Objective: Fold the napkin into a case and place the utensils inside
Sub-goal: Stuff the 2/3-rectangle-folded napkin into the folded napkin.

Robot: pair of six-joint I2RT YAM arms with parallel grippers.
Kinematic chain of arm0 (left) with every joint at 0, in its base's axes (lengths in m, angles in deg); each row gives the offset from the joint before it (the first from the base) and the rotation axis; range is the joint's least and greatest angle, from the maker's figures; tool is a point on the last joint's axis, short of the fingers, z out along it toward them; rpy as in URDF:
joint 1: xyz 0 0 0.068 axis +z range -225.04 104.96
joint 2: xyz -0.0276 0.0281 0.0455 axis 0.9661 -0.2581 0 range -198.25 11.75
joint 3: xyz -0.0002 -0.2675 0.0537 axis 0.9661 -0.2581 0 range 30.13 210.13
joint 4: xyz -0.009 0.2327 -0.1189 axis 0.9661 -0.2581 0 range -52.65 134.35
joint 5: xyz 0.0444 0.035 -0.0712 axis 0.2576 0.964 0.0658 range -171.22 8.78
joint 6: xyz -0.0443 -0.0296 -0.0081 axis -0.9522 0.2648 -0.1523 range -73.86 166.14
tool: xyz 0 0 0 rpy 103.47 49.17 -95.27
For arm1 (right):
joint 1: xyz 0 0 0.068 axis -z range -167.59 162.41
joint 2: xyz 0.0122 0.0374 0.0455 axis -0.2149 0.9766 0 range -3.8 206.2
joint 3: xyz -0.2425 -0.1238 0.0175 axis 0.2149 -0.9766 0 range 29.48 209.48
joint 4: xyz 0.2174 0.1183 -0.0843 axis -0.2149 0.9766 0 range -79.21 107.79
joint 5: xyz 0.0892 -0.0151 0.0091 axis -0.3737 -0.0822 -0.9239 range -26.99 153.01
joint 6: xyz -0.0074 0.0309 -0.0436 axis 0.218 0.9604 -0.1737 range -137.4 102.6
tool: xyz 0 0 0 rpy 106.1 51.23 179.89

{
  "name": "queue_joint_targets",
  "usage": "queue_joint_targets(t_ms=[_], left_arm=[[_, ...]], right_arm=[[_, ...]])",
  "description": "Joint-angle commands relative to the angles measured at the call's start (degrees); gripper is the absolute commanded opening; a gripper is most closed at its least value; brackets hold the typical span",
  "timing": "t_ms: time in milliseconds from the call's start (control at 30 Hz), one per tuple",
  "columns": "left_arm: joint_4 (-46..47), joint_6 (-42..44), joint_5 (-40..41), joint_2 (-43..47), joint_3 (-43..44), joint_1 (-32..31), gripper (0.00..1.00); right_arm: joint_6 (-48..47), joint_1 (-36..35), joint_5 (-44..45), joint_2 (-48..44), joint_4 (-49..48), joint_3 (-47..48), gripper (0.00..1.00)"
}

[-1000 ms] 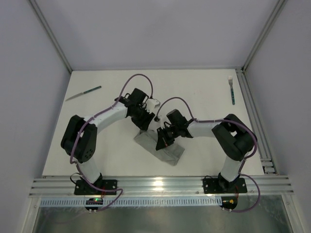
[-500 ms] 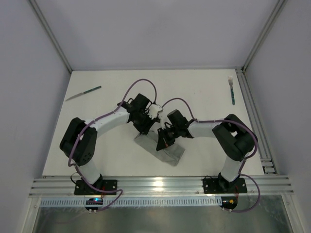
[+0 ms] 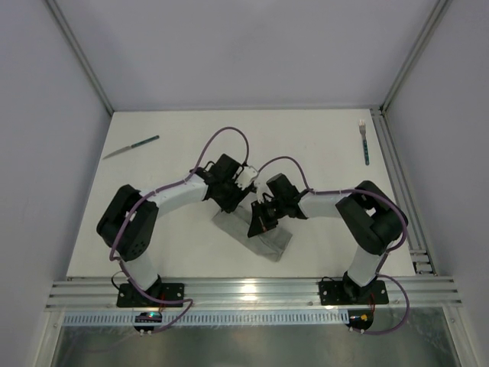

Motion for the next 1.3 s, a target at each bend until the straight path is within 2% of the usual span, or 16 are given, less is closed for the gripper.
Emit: queue_joint_targets(t_ms=[0,67,100,200,367,767,833,933,1067,1167,1267], left_arm=[[-0.3,1.8,4.0,-1.4,-2.1,-0.3,0.46],[-0.1,2.3,3.9,-1.4,-2.6,-0.2,0.38],[-0.1,2.2,3.9,-1.4,-2.7,-0.2,0.25],[0.1,2.4,4.0,-0.1,-2.5,-0.2,0.0],[0.0,4.2,4.7,2.0,-1.6,0.0,0.0],[-6.2,5.7,-1.5,5.4,-0.1,0.6,0.0],[-5.9,5.7,-1.9,5.5,-0.1,0.6,0.0],[-5.5,5.2,-1.7,4.7,0.7,0.5,0.0],[-5.6,3.5,-2.7,3.7,2.1,0.6,0.0],[-6.0,2.7,-3.0,2.5,2.2,0.6,0.0],[-5.7,2.1,-3.7,1.6,1.9,1.2,0.0]], right_arm=[[-1.2,0.2,0.6,-2.0,-3.3,1.0,0.03],[-0.9,0.5,0.7,-2.0,-3.3,1.0,0.03],[-0.5,0.8,0.8,-2.1,-3.3,1.1,0.03],[0.3,1.7,1.1,-2.6,-2.7,1.4,0.03],[-0.4,2.6,2.9,-2.9,1.9,3.0,0.03],[2.9,6.2,5.0,-1.4,4.7,3.3,0.04],[3.1,6.1,6.3,-1.6,5.2,3.9,0.1],[3.8,6.2,6.9,-1.5,5.0,5.1,0.13],[5.2,6.2,7.3,-0.6,6.3,8.1,0.39],[5.2,5.0,9.2,-1.4,3.8,9.4,0.46],[5.9,2.5,10.3,-1.1,-2.7,8.1,0.46]])
